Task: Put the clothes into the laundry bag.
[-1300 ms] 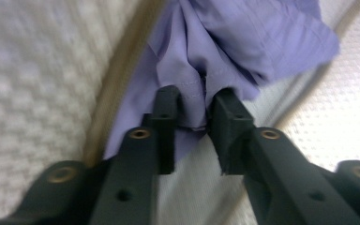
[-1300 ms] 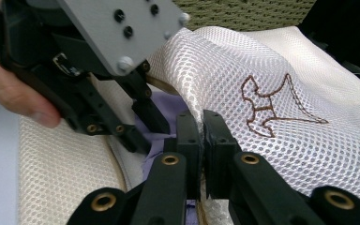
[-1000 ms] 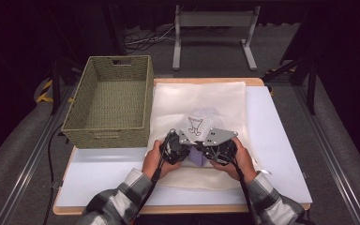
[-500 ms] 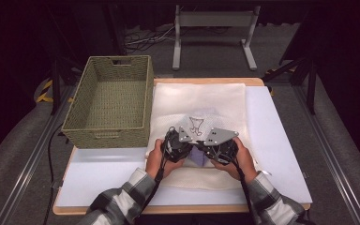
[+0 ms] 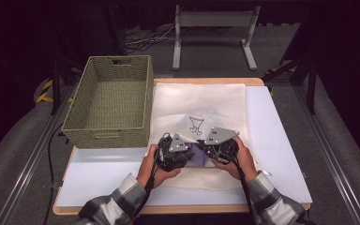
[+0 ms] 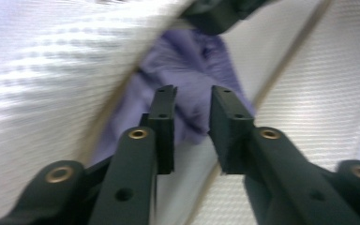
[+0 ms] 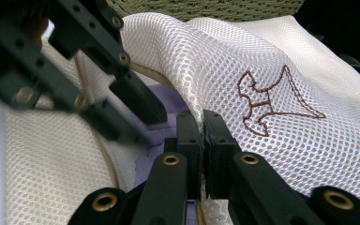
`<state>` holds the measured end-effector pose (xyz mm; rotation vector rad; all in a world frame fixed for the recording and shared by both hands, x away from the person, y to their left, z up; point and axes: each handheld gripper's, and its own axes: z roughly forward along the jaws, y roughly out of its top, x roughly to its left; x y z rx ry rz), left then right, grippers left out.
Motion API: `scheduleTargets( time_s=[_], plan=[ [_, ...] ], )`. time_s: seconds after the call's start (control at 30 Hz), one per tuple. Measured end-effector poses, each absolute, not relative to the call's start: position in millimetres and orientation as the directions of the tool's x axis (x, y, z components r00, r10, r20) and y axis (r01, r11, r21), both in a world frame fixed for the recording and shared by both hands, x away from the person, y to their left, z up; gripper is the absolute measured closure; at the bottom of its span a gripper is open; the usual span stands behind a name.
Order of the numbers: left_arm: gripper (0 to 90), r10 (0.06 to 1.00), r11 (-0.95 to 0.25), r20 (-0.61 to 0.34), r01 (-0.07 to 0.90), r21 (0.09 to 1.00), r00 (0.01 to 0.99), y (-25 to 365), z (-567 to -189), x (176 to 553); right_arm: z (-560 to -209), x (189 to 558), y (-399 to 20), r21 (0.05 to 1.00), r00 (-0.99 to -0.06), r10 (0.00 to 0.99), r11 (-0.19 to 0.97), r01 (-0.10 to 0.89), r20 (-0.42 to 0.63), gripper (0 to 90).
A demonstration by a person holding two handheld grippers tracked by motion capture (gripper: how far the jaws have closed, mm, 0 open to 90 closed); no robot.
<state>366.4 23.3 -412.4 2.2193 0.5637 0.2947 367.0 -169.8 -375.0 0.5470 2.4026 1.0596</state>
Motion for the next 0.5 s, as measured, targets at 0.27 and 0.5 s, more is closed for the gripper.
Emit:
scheduleTargets(
  time_s=[0.27, 0.5],
  plan=[
    [49.3, 0.511, -0.588, 0.018, 0.334, 0.737, 0.859, 0.1, -431.4, 375.3, -376.4, 367.5, -170.2, 0.76, -0.82, 0.522, 0.625, 0.178, -0.237, 87.8],
    [70.9, 0.527, -0.601, 0.034, 0.344, 0.722, 0.849, -6.3, -443.0, 387.4, -378.8, 368.7, -170.9, 0.754, -0.825, 0.518, 0.629, 0.189, -0.225, 87.7]
  ],
)
